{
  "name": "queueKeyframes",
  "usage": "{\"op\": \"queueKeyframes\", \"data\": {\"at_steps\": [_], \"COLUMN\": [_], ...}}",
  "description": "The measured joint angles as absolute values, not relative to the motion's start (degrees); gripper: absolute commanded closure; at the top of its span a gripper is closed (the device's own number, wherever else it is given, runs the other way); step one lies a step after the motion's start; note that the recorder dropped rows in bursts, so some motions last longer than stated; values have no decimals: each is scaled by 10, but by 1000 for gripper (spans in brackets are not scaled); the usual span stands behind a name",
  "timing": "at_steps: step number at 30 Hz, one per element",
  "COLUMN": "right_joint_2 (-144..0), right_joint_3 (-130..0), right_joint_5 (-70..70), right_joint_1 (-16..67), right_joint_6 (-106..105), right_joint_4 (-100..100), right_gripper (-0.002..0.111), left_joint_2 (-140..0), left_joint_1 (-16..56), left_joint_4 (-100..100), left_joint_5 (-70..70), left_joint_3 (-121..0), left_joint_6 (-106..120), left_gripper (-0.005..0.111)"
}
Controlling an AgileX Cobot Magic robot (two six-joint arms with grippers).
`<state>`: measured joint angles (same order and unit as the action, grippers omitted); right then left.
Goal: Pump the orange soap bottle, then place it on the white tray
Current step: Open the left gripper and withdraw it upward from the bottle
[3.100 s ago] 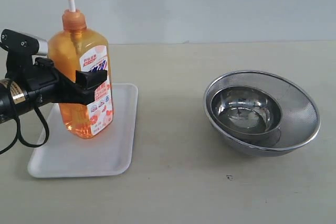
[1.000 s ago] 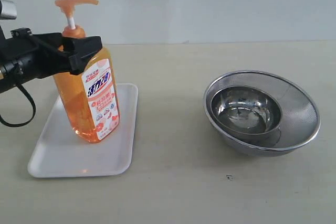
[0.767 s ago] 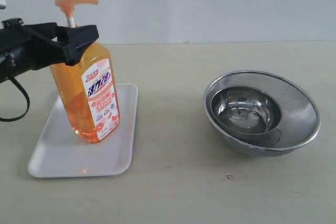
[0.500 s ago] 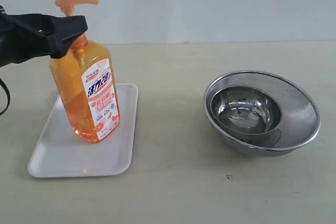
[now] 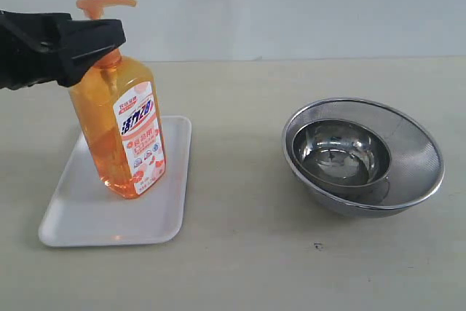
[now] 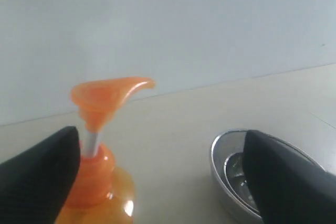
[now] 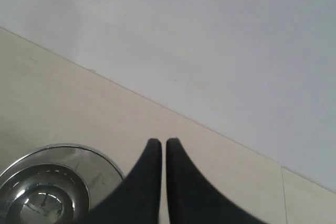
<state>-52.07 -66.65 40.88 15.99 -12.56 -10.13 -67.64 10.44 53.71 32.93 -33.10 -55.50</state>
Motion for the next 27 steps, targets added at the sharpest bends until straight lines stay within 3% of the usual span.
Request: {"op": "queueKeyframes", "data": {"at_steps": [3, 15, 27], "right_joint_2": [-521, -521, -521], "right_joint_3": [-666, -666, -666], "right_joint_5": [409, 409, 417], "right_joint_1": [160, 160, 160], "right_joint_6": [-126, -126, -124], "right_joint_4": [-105, -106, -109], "right_gripper": [108, 108, 108], "left_joint_2": [-657, -607, -607], "left_joint_1": [104, 104, 104], "left_joint_4": [579, 606, 605], "left_joint_5": [328, 273, 271], "left_joint_3": [-331, -331, -331], "left_joint_6": [-597, -617, -617], "left_gripper": [38, 99, 102]}}
